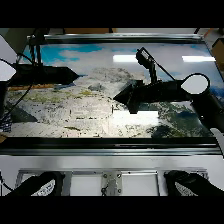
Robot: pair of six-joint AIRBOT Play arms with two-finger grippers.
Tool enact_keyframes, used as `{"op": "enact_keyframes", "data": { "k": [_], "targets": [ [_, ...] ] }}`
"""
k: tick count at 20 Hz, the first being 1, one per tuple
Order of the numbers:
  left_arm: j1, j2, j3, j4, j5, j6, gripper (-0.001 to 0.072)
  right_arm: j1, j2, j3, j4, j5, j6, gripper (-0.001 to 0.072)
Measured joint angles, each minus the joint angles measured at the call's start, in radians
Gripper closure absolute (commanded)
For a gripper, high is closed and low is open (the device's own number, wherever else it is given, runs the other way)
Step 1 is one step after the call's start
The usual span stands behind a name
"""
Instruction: Fold the clothes and pants, and hang the long-sleeved shirts on hangers.
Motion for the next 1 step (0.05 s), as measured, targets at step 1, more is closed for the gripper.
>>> {"op": "enact_keyframes", "data": {
  "k": [1],
  "targets": [
    [0.000,0.000,0.000,0.000,0.000,0.000,0.0696,0.000,0.000,0.000,0.000,0.000,0.000,0.0696]
  ]
}}
